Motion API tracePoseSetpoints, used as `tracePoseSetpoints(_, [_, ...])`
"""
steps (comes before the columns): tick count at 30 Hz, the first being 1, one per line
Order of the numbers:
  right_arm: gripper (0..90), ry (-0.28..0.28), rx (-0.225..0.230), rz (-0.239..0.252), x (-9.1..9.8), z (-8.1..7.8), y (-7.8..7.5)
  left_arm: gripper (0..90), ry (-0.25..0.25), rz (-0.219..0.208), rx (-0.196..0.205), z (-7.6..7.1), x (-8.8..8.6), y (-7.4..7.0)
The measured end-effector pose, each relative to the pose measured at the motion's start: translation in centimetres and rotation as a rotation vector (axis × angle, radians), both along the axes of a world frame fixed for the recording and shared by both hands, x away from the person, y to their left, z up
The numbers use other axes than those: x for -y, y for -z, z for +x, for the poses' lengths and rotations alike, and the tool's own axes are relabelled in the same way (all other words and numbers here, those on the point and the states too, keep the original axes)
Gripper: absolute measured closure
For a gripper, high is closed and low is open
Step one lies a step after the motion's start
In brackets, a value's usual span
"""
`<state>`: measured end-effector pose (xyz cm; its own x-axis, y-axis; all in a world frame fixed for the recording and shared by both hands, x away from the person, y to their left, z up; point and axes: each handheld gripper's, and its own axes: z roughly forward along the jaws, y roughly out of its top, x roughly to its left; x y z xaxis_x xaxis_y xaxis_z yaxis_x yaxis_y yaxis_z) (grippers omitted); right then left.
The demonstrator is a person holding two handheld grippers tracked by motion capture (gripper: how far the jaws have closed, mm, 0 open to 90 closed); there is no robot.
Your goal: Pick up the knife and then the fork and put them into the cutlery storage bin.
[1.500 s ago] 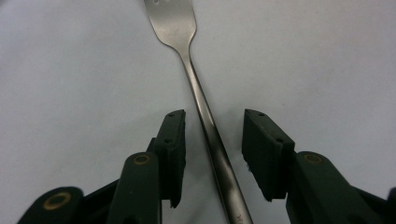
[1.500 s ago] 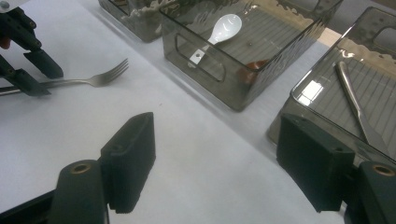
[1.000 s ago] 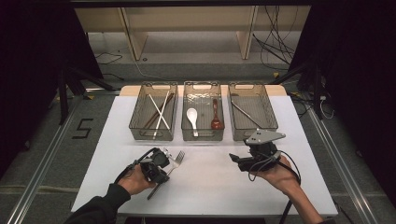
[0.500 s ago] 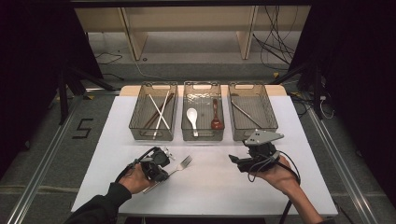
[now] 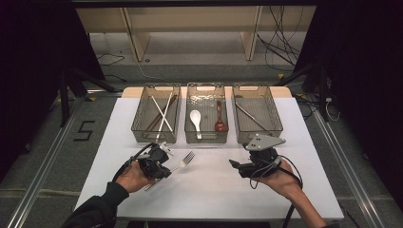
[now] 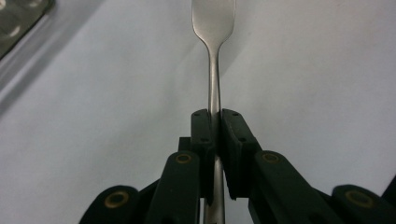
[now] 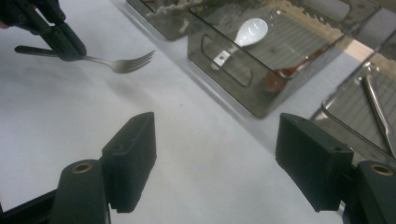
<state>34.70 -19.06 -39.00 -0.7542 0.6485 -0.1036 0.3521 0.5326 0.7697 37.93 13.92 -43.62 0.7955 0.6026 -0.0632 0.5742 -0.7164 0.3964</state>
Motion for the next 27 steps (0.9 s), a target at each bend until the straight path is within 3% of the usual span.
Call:
tracePoseSetpoints(6, [29.9,-0.062,0.045,-0.014,-1.4,-0.9,0.0,83.4,0.030,-0.044,0.016,-0.7,0.9,-1.4])
tracePoseSetpoints(10, [30.5,-0.095,0.077,-0.032,-2.4,-1.5,0.1,83.4,0.066,-0.051,0.010,-0.9,1.5,-2.0])
tracePoseSetpoints(13, [30.9,-0.120,0.126,-0.089,-3.4,-2.0,0.3,83.4,0.085,-0.056,0.015,-1.0,2.0,-2.6])
tracePoseSetpoints(22, [32.5,-0.205,0.262,-0.188,-5.5,-3.5,0.7,83.4,0.124,-0.058,0.007,-0.7,3.5,-3.4])
tracePoseSetpoints(27, [32.7,-0.236,0.295,-0.234,-6.3,-4.0,1.2,83.4,0.149,-0.056,-0.003,-0.7,4.3,-3.8])
